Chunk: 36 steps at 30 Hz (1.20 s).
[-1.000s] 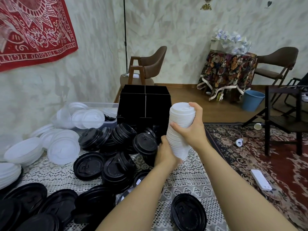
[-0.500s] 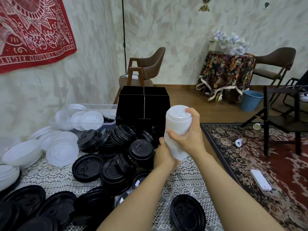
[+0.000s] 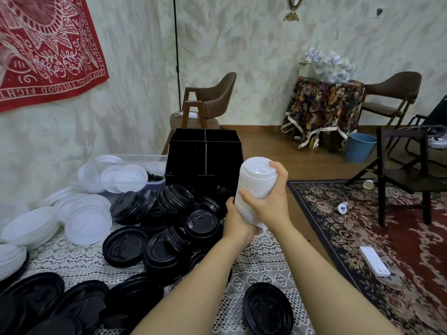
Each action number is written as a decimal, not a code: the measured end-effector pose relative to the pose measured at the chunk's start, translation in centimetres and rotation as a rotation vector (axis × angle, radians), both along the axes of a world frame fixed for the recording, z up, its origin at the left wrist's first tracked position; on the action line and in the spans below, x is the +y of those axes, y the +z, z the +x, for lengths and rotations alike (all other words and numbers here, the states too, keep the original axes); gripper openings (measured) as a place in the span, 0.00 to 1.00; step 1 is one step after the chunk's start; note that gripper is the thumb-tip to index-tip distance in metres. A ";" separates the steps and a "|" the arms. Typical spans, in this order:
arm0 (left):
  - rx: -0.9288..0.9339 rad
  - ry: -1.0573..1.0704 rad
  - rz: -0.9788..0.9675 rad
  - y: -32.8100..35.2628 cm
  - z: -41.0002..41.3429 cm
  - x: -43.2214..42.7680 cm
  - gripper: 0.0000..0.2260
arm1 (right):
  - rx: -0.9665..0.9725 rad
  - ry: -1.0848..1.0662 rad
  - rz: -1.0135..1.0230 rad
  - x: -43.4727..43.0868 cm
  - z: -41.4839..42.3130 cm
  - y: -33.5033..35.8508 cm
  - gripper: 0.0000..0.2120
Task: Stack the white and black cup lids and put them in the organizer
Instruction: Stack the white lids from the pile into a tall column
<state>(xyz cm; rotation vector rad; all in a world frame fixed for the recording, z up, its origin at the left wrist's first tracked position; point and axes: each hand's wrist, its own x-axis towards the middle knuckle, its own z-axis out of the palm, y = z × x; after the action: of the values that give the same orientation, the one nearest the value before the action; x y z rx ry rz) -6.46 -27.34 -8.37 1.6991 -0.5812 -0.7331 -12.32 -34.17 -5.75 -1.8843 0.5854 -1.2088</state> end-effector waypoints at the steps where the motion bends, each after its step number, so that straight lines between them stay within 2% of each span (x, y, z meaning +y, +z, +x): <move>1: 0.015 0.017 -0.027 0.1 0.0 0.0 0.42 | -0.001 0.008 0.009 -0.1 0.0 0.2 0.41; 3: -0.032 0.004 -0.026 0.3 0.0 0.1 0.45 | -0.012 0.006 0.029 -0.2 -0.1 0.6 0.39; 8: -0.057 -0.017 -0.085 0.4 0.3 0.4 0.46 | -0.036 -0.025 0.036 -0.7 0.0 1.7 0.32; 20: -0.164 -0.031 -0.139 1.0 0.1 0.6 0.46 | 0.038 0.015 0.045 -0.7 -1.0 2.3 0.40; 25: -0.188 -0.025 -0.146 0.5 0.3 1.1 0.47 | 0.087 0.008 -0.009 -0.1 -1.8 2.3 0.40; 30: -0.264 -0.047 -0.106 2.5 -0.6 3.8 0.44 | 0.185 -0.029 -0.119 1.4 -3.3 2.4 0.40; 36: -0.414 -0.048 -0.075 3.6 -1.1 7.7 0.36 | 0.273 -0.099 -0.270 4.2 -5.6 2.2 0.30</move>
<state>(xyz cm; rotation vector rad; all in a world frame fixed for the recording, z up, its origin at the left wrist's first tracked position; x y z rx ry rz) -7.56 -19.60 -4.76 1.7810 -0.9266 -0.3851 -17.94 -29.95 -3.52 -2.2954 0.6960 -1.1470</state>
